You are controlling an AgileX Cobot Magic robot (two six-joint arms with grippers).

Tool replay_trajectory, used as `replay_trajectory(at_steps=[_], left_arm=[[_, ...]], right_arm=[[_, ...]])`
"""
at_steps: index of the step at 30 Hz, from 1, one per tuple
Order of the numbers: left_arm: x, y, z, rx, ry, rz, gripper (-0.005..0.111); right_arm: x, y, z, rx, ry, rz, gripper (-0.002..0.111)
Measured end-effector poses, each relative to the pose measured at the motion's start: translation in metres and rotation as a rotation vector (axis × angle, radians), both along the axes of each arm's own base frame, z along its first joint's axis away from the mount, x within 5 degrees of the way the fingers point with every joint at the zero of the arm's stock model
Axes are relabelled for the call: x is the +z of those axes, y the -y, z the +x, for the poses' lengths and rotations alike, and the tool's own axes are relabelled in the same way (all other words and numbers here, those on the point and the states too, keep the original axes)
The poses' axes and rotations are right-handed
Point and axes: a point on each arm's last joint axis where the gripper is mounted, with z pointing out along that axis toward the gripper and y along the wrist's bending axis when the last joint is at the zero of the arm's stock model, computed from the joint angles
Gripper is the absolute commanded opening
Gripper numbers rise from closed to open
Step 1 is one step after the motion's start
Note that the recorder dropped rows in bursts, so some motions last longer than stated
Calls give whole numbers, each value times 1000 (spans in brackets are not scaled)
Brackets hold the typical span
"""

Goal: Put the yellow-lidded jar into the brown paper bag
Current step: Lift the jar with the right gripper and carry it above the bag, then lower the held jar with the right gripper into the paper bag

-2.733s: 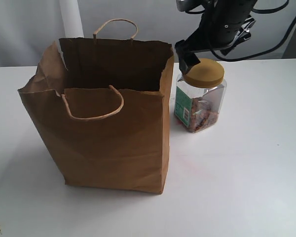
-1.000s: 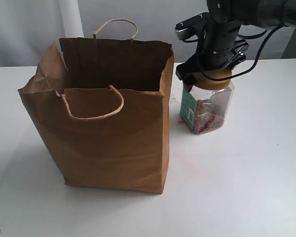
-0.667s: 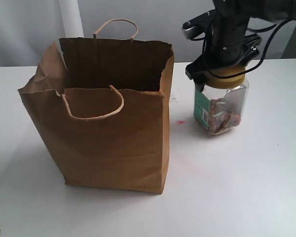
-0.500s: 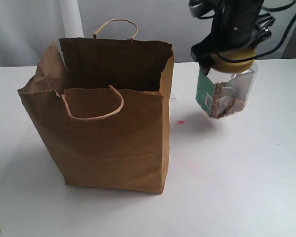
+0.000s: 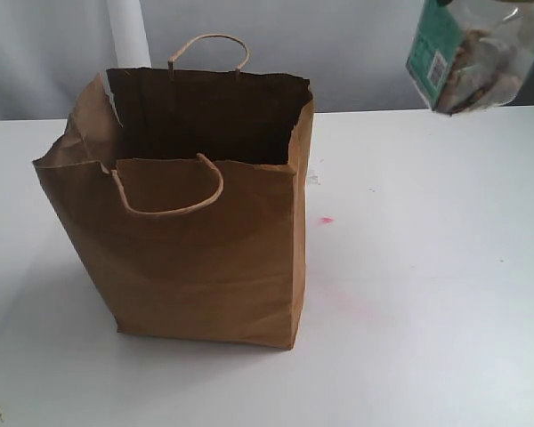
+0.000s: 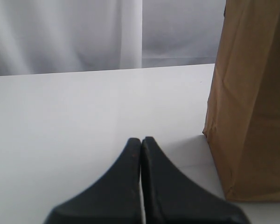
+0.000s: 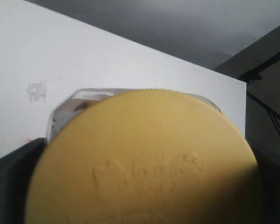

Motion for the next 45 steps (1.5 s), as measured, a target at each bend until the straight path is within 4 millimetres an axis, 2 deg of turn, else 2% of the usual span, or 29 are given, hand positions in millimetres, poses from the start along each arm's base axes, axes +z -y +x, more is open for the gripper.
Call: replay_trajectory(at_steps=[6, 12, 18, 25, 32, 37, 45], left_arm=[[0, 0, 0, 0, 0, 0, 1], [0, 0, 0, 0, 0, 0, 1], [0, 0, 0, 0, 0, 0, 1], [0, 0, 0, 0, 0, 0, 1], [0, 0, 0, 0, 0, 0, 1], [0, 0, 0, 0, 0, 0, 1], [0, 0, 0, 0, 0, 0, 1]], right_arm=[[36, 0, -38, 9, 109, 24, 0], [61, -22, -70, 99, 189, 36, 0], [68, -66, -77, 279, 258, 59, 0], [83, -118, -83, 504, 444, 113, 0], [97, -148, -89, 639, 620, 174, 0], [86, -163, -72, 664, 623, 169, 0], [35, -194, -27, 684, 478, 124, 0]])
